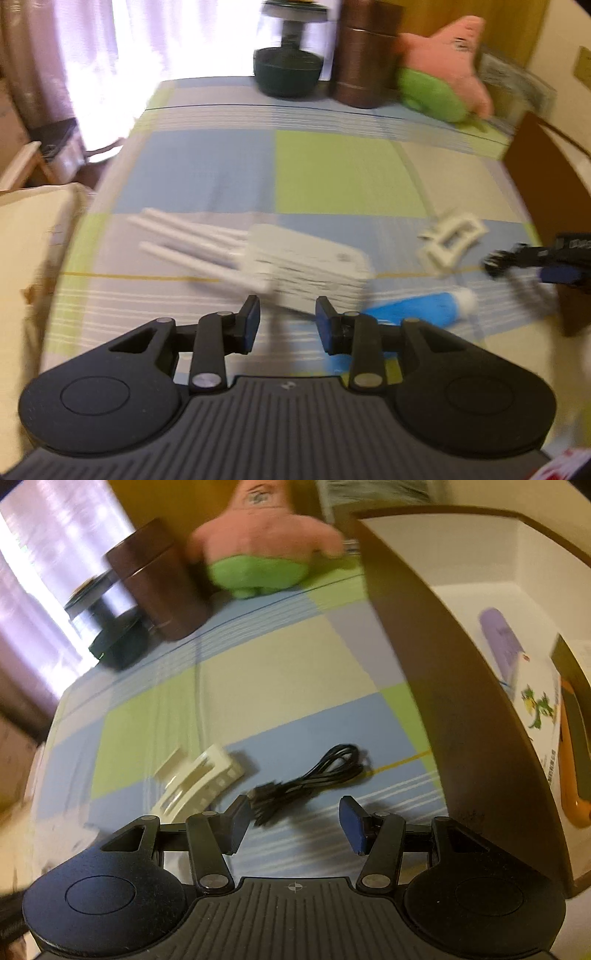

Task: Organize rigid objects
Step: 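Move the left gripper toward the white router while the right gripper lowers onto the black cable, then close the left gripper on the white router while the right gripper holds the black cable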

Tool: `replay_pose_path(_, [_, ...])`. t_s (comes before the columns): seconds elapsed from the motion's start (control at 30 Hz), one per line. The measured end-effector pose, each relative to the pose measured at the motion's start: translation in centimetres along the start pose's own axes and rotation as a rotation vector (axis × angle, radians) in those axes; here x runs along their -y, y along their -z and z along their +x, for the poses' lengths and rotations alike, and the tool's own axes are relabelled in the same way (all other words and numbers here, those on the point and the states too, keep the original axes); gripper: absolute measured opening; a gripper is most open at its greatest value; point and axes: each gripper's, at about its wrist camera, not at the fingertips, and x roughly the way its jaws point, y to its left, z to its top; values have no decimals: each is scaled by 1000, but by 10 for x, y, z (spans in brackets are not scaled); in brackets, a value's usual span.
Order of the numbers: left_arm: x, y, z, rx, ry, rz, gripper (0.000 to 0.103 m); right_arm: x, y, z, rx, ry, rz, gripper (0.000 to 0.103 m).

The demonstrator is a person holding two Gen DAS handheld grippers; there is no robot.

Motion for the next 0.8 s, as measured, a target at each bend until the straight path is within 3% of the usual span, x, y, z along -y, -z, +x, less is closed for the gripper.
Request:
replay_pose_path(0.13, [-23, -3, 0, -27, -25, -51, 29, 9, -9, 9, 14, 20, 89, 50])
replay_pose_path(0.23, [-23, -3, -7, -27, 11, -69, 29, 13, -15, 17, 10, 42, 143, 50])
replay_pose_path(0.33, [-13, -4, -15, -11, 57, -68, 30, 10, -17, 23, 0, 57, 118, 50])
replay_pose_path(0.37, [-8, -4, -16, -6, 69, -68, 30, 8, -17, 24, 0, 53, 96, 49])
replay_pose_path(0.43, [-1, -7, -16, 4, 76, -66, 33, 2, -16, 28, -14, 39, 26, 35])
replay_pose_path(0.5, [2, -9, -11, -4, 66, -66, 33, -5, -12, 30, -27, 26, -83, 29])
replay_pose_path(0.67, [-6, -15, 2, -35, 67, -106, 34, -20, 0, 26, -54, -30, -354, 27])
replay_pose_path(0.8, [-15, -24, 7, -23, 47, -121, 34, -27, 7, 25, -61, 14, -512, 20])
